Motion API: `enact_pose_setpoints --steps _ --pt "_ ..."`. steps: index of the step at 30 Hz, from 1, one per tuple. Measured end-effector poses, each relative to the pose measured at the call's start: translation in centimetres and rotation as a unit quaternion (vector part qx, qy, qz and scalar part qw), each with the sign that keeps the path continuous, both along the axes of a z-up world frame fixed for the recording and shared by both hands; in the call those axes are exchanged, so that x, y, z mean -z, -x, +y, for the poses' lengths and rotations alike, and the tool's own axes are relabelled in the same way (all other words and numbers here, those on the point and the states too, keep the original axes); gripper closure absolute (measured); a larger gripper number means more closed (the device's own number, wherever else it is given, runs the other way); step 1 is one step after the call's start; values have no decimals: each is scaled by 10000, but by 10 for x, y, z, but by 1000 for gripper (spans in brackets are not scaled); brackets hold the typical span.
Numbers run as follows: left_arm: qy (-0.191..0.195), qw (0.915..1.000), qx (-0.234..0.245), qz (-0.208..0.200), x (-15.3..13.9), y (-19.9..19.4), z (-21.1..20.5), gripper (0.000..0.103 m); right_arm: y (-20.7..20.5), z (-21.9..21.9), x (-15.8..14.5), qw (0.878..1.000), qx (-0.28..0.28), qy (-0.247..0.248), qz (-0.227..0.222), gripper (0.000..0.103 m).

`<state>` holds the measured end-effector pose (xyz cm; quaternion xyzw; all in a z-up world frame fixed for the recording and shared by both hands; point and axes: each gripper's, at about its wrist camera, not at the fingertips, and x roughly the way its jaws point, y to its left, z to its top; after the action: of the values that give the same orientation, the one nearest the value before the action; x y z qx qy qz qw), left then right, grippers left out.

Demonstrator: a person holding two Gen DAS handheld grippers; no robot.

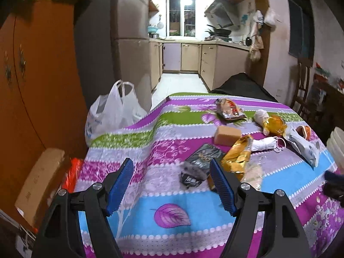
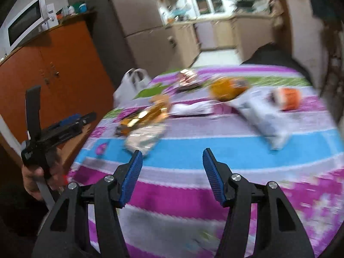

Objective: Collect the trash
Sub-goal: 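Grasp the grain bag with the right tool while the left tool grasps the gold wrapper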

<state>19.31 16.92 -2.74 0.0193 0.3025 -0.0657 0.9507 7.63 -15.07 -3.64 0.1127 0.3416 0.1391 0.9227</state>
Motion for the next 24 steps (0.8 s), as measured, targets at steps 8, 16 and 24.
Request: enact_pose_setpoints --steps 8,16,24 --pt "272 9991 -294 163 6 -8 17 29 -70 59 26 9954 -320 -489 753 29" --pt "357 9987 -307 190 7 -5 21 29 -82 82 43 9959 -195 -1 880 66" --pt "128 9983 566 113 4 -4 -20 23 -24 20 21 9980 129 48 619 81"
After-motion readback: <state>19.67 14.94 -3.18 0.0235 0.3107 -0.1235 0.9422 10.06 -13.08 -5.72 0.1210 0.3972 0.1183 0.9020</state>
